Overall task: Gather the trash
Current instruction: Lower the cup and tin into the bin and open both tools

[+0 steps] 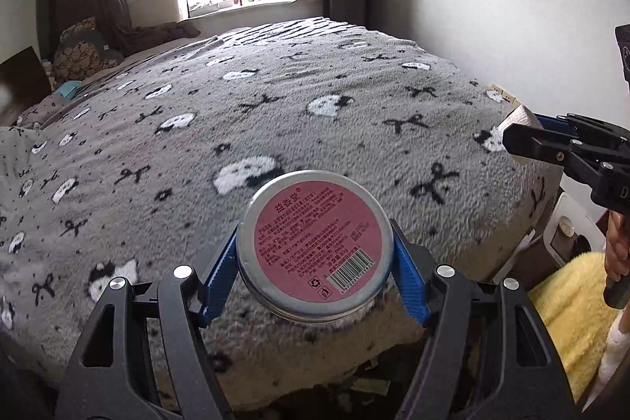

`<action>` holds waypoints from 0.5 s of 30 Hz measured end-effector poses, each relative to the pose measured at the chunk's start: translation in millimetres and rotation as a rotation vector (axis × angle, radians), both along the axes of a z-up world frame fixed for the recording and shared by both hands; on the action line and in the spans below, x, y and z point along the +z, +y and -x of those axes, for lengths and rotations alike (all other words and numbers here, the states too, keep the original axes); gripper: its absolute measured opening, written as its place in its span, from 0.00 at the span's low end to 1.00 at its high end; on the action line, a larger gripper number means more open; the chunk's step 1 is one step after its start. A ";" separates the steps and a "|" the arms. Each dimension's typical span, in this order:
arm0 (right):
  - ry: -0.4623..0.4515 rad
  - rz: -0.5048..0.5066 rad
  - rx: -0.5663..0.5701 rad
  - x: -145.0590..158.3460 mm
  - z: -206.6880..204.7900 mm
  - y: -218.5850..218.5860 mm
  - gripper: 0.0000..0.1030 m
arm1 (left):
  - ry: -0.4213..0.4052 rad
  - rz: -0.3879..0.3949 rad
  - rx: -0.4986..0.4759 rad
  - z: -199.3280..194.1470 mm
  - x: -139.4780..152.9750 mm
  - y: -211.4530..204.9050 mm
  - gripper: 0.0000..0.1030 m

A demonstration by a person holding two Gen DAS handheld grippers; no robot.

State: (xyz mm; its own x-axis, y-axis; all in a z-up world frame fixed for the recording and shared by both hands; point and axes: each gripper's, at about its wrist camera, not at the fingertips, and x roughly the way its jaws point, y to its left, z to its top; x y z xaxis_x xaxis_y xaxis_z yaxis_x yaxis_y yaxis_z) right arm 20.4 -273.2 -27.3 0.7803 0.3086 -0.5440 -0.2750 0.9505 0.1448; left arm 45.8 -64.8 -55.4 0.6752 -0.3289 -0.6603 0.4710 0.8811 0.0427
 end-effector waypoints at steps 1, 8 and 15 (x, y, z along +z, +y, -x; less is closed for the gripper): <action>0.006 0.001 0.010 -5.7 6.4 5.1 0.33 | 0.007 -0.001 0.007 10.2 -9.1 6.2 0.65; 0.061 0.011 0.030 -54.5 46.3 38.0 0.33 | 0.076 -0.023 0.033 61.8 -70.1 24.2 0.65; 0.161 0.007 0.028 -115.3 62.8 56.1 0.33 | 0.146 -0.073 0.047 88.7 -135.0 20.2 0.65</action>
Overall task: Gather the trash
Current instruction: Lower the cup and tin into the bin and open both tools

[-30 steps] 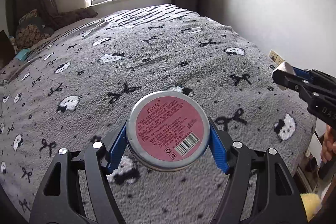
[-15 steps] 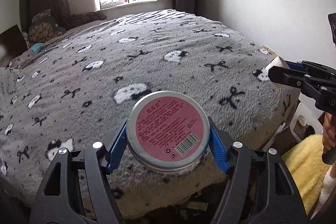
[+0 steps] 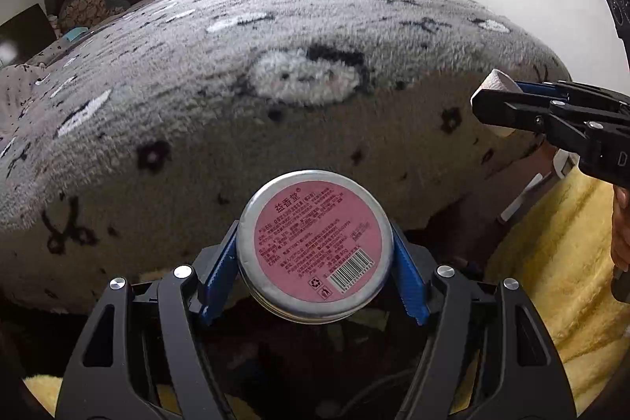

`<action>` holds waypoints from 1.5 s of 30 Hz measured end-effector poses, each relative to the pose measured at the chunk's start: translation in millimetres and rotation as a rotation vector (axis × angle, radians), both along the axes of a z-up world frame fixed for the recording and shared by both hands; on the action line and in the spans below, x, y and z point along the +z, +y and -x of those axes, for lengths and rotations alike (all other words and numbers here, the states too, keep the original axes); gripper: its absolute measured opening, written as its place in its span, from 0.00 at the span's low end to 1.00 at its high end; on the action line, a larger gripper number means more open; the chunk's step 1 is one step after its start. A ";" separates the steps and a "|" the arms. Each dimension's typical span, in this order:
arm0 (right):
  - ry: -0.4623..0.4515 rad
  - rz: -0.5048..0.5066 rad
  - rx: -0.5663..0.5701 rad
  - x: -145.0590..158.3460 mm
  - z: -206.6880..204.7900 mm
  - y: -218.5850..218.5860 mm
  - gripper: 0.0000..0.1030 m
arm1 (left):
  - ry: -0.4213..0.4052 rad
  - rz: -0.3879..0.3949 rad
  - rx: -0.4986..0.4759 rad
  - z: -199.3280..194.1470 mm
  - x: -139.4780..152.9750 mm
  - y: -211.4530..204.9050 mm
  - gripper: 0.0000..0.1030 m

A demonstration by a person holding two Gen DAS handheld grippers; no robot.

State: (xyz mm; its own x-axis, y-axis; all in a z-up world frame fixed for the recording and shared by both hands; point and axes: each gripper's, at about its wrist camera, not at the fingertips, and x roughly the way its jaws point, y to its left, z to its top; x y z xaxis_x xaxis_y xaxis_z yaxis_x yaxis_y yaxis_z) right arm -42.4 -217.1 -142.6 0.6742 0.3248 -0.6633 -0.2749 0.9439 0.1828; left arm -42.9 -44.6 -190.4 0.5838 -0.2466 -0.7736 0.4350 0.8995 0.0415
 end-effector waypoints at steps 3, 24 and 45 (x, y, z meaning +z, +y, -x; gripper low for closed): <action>0.086 -0.024 0.002 -29.9 1.0 3.7 0.33 | 0.086 0.005 0.031 1.3 -30.9 5.3 0.65; 0.490 -0.051 0.030 -152.2 -22.2 30.4 0.33 | 0.466 -0.022 0.035 -16.7 -148.5 8.4 0.65; 0.505 -0.011 -0.094 -158.0 -36.5 23.4 0.83 | 0.490 -0.030 0.045 -20.1 -152.9 7.6 0.88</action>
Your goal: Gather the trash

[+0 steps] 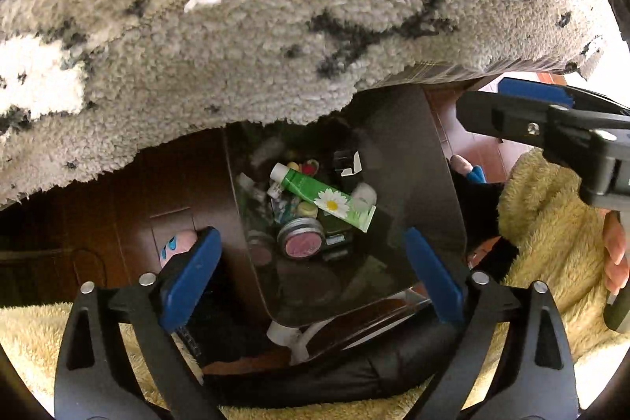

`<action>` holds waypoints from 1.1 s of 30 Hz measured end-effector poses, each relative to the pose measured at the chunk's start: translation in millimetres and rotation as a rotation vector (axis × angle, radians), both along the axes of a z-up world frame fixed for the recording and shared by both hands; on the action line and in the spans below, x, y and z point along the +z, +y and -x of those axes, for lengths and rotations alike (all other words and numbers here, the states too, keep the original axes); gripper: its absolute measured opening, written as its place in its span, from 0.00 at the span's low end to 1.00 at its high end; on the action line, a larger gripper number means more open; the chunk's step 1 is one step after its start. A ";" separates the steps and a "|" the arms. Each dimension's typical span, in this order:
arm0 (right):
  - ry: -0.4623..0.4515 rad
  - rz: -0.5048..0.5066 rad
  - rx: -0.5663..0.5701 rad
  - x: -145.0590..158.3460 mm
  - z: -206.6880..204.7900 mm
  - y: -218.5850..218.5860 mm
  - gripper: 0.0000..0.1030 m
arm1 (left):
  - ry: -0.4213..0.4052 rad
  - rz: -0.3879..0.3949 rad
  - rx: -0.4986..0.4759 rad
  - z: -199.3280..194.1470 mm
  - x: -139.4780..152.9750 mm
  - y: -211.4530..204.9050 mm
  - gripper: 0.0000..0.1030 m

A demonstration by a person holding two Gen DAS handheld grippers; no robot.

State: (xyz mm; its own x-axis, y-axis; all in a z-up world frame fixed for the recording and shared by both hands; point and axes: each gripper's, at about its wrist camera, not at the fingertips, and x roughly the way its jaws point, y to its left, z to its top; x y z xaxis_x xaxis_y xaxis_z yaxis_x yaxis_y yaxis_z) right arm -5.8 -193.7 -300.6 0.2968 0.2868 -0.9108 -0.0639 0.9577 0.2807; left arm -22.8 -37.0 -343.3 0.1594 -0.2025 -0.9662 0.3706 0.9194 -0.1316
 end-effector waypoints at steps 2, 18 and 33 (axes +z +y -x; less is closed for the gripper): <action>-0.014 0.002 -0.011 2.3 -0.8 -4.5 0.90 | -0.007 -0.002 0.008 0.0 2.2 1.1 0.91; -0.324 0.125 -0.140 124.9 25.6 -31.1 0.96 | -0.379 0.034 0.122 7.8 152.3 24.9 0.92; -0.645 0.238 -0.217 270.2 65.7 -18.0 0.96 | -0.824 0.039 0.210 47.3 329.5 31.9 0.92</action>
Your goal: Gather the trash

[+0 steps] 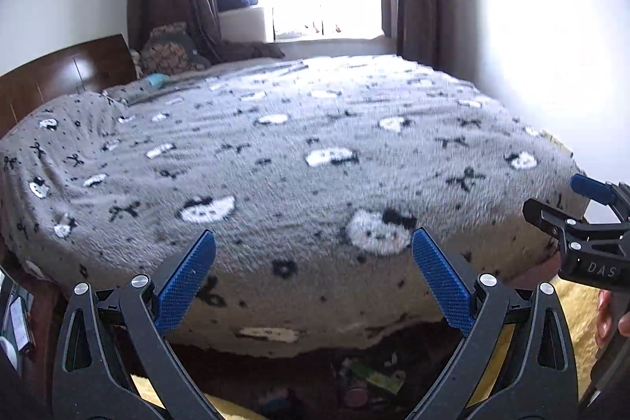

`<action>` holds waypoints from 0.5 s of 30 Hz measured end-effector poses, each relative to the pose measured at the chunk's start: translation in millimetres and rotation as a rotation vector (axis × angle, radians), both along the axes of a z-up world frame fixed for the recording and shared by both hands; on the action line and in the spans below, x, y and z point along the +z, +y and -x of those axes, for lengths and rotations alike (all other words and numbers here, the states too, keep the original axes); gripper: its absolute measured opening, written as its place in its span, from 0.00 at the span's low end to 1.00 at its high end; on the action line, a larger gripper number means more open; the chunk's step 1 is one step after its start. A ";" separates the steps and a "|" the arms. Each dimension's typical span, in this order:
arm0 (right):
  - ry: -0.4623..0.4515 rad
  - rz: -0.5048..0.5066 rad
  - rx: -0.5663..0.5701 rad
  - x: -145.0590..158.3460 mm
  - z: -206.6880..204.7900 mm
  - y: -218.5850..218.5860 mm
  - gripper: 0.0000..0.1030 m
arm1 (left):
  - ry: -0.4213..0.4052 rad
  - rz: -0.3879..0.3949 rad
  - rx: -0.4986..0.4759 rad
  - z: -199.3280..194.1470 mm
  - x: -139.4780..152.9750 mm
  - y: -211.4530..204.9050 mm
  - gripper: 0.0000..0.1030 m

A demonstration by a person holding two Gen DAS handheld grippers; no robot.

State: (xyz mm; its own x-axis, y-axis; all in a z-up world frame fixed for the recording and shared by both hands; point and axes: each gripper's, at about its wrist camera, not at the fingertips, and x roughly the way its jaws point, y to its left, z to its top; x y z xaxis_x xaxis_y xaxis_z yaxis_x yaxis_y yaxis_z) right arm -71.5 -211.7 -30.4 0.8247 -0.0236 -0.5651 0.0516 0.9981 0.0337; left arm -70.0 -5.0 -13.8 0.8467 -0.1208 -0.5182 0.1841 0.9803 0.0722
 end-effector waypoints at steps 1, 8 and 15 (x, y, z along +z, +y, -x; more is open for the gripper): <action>-0.016 0.001 -0.006 6.9 2.2 -1.9 0.96 | -0.013 0.001 0.003 1.1 2.7 4.3 0.92; -0.088 0.020 -0.043 41.8 17.3 -6.6 0.97 | -0.095 -0.013 0.048 12.0 42.3 8.8 0.92; -0.157 0.043 -0.047 61.1 30.4 -3.4 0.96 | -0.125 -0.009 0.070 16.3 55.4 12.4 0.92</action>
